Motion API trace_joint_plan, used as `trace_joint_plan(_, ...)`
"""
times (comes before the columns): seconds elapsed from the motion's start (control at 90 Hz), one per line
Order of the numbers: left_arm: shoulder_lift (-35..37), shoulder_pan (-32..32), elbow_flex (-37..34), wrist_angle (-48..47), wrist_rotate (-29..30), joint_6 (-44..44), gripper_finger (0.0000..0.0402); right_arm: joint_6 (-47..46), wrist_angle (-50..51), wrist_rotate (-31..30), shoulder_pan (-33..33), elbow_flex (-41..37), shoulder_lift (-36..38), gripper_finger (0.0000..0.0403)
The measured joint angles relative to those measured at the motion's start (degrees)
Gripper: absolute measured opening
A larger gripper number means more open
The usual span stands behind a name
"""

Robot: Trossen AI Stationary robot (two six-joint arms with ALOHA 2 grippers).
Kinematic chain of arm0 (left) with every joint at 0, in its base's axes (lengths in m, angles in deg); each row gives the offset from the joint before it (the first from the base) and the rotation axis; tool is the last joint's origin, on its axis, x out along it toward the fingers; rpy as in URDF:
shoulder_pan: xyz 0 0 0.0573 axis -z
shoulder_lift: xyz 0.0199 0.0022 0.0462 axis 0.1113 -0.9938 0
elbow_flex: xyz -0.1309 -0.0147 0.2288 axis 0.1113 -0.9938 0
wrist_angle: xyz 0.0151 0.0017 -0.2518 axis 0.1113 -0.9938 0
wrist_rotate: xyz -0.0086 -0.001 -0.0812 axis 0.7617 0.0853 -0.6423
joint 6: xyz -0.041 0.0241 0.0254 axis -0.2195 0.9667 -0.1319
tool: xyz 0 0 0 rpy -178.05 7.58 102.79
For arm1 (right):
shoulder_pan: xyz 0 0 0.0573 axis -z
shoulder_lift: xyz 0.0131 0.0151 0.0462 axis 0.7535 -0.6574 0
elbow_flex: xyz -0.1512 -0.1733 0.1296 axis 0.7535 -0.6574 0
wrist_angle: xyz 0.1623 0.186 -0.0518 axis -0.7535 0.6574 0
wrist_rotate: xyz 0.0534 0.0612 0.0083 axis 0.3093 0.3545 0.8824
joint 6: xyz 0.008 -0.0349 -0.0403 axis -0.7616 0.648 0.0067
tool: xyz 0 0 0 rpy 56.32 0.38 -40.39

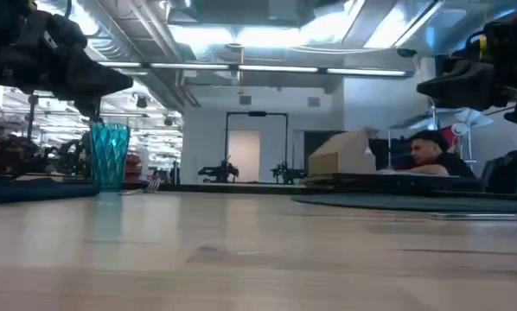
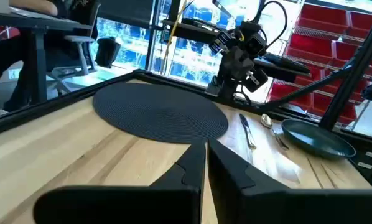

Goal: Set table place

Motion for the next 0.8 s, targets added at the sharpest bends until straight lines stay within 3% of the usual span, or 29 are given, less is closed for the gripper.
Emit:
trace_joint_plan(0.356, 0.00, -0.73, 0.00, 0.34, 1.18, -7.72, 0.0000, 0.00, 0.02, 0.00, 0.02, 0.00, -0.02, 0.0000)
trace_joint_plan(0.478, 0.00, -0.83, 0.00, 2.11, 4.05, -5.55, 0.0000, 0.00, 0.02, 0.00, 0.02, -0.02, -0.02, 0.0000)
trace_joint_plan(0.6, -0.36, -0.81, 0.66, 4.89, -1.32, -1.34, 0.0000, 0.00, 0.02, 0.00, 0.02, 0.00, 0.00, 0.0000)
trace_joint_plan(0.8, -5.60, -0.77, 8.12, -1.47, -1.97, 2.00, 0.0000, -0.02, -2.34, -0.04, 0.00, -0.02, -0.02, 0.0000)
